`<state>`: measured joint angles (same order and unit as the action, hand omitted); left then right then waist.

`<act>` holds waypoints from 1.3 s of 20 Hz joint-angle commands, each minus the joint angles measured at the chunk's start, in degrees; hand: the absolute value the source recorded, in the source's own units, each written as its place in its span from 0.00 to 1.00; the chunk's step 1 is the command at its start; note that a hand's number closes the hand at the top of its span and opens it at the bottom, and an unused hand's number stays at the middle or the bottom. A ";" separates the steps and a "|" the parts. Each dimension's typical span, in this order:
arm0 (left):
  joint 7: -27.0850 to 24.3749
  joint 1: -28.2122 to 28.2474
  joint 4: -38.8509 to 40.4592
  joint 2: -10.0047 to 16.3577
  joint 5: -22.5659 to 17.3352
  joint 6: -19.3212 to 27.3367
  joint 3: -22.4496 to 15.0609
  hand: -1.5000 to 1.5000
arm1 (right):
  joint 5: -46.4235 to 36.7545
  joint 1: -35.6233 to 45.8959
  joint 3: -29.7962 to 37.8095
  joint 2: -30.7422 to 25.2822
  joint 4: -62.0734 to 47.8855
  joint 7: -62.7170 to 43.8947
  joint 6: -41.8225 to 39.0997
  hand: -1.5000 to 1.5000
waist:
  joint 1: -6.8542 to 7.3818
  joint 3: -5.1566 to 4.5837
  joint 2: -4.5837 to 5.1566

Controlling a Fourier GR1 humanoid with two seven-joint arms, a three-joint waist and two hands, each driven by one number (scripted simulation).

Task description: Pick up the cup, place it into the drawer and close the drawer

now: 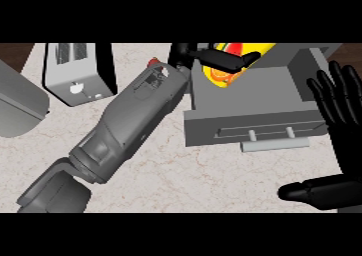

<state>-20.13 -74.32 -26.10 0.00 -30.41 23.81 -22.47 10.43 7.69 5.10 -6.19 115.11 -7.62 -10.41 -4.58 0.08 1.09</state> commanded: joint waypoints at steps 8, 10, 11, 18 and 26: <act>1.46 -0.78 4.68 0.00 -2.28 3.98 -11.80 0.00 | 1.36 3.13 -0.79 0.29 -0.81 -0.72 -0.35 0.00 | -2.14 0.03 0.47; 2.40 -2.59 5.01 0.00 -3.28 3.76 -11.67 0.00 | 1.40 1.57 -0.45 -0.12 -2.11 1.39 -1.81 0.00 | -1.96 0.05 0.50; 2.50 -2.45 4.16 0.00 -4.00 4.32 -11.98 0.00 | 2.21 0.34 -0.35 0.44 -1.30 2.38 -2.13 0.00 | -2.04 0.05 0.39; -2.54 0.75 -2.17 0.00 -11.40 3.86 -11.30 0.00 | 6.75 0.04 1.35 -0.77 1.19 -1.17 -3.00 0.00 | -1.22 -0.02 -0.02; -5.53 -2.68 -3.09 0.00 -15.82 -1.85 -4.43 0.00 | 8.96 -2.63 2.08 -0.61 1.06 -0.08 -4.65 0.00 | 2.61 -0.04 -0.74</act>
<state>-26.43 -74.77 -28.92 0.00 -44.37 24.25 -29.93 18.91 6.74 6.90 -6.75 116.04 -8.75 -13.99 -3.54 0.04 0.69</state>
